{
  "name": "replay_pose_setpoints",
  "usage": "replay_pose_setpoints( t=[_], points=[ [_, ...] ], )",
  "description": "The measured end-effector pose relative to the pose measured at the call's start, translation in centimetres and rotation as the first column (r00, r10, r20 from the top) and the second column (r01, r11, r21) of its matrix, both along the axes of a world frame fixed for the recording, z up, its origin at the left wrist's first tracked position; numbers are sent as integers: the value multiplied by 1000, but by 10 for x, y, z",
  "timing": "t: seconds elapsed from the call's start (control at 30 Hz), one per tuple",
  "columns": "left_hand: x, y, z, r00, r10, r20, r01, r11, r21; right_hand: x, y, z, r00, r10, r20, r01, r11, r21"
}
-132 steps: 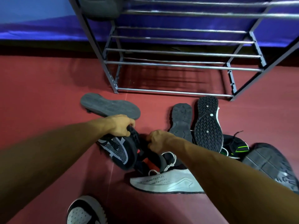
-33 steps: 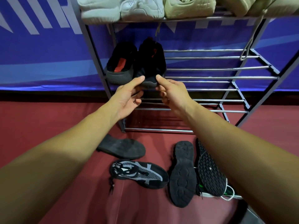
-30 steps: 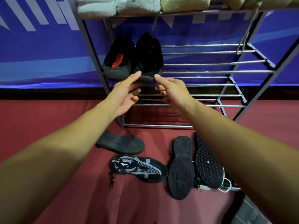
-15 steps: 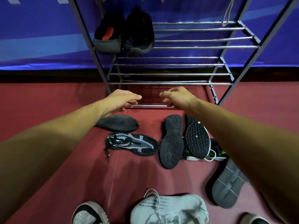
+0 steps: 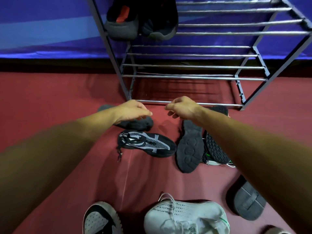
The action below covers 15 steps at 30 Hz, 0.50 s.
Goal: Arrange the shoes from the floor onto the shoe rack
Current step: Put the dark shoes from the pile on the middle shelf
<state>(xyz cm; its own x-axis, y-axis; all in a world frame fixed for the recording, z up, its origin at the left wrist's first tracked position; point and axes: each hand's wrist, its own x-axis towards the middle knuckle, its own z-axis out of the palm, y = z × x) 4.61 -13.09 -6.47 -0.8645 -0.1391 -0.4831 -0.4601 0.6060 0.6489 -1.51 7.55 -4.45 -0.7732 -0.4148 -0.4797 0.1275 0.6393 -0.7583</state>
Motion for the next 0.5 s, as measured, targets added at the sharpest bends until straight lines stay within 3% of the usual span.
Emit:
replay_pose_setpoints(
  t=[0.2,0.3,0.37,0.5],
  points=[
    [4,-24,-42,978,-157,134,184,958,-221,-4,-33,-44,993,107,47,-111,990,92],
    [13,-37,-55,872,-380,309,484,766,-422,-2,-48,-68,972,230,49,-235,950,207],
    [18,-44,-66,794,-458,400,607,637,-475,-3,-54,-82,951,299,80,-309,915,258],
    [24,-51,-92,746,-478,464,663,598,-450,-1,-60,-99,875,468,125,-476,786,393]
  ],
)
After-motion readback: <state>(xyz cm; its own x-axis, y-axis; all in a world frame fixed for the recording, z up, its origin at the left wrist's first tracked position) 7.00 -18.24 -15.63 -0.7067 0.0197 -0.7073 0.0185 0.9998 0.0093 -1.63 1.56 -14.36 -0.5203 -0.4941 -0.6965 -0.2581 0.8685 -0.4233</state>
